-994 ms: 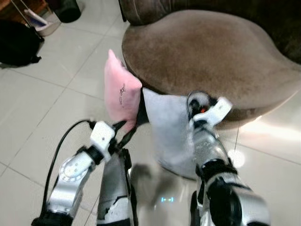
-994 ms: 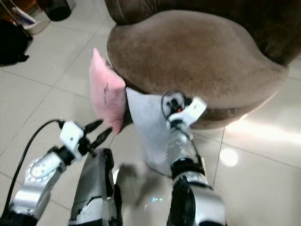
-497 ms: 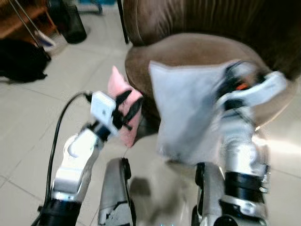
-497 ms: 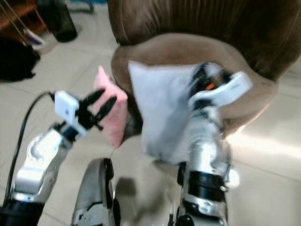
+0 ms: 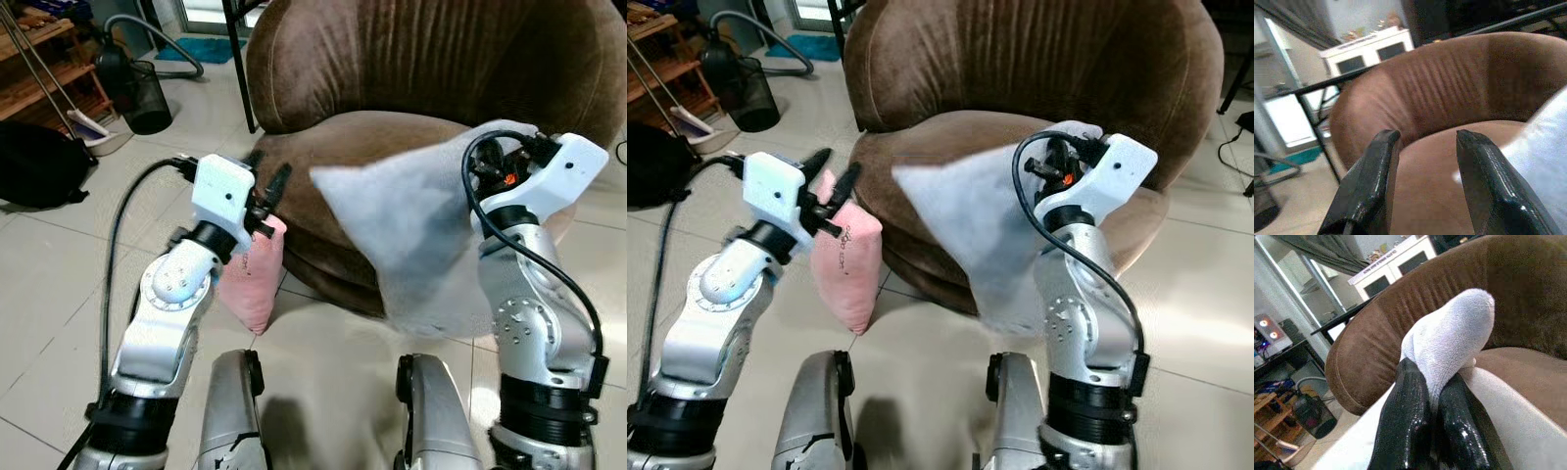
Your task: Move the pillow to the sofa from floor
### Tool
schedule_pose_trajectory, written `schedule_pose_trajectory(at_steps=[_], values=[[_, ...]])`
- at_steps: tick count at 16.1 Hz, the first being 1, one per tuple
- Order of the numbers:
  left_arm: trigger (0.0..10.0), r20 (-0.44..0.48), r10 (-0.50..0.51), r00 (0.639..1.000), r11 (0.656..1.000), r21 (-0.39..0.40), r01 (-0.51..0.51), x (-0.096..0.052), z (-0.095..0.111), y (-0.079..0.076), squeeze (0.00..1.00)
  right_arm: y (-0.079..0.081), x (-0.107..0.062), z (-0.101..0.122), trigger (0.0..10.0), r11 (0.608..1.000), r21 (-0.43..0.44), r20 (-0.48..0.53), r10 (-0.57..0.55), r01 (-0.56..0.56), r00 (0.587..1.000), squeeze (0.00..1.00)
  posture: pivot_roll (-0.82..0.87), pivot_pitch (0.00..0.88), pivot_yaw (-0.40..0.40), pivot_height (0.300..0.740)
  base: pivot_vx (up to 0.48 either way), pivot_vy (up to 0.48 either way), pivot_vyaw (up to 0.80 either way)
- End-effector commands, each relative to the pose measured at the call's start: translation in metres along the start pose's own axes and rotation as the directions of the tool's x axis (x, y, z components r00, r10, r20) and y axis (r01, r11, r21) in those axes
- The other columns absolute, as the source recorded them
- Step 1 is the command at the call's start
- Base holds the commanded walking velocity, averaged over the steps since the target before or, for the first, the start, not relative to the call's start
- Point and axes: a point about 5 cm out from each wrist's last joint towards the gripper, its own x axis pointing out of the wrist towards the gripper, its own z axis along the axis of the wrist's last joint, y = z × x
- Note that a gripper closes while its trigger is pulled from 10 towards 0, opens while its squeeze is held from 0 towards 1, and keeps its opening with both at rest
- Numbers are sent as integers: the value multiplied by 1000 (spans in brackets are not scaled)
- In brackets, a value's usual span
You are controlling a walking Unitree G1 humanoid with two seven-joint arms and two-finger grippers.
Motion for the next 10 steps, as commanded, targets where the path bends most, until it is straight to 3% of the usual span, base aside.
schedule_pose_trajectory(at_steps=[1, 10], values=[[10000, -13, 17, 1000, 1000, 1, -17, -2, -1, 1, 0, 13, 0, 22, 10000, 999, 23, 86, 38, -40, 996, 0, -13, 0, 43, 571, 0, 0, 0], [10000, -53, 49, 997, 999, 7, -49, 0, -10, -4, 0, 15, 8, 41, 10000, 1000, 11, 130, 4, -6, 992, 0, -34, 3, 47, 656, 0, 0, 0]])
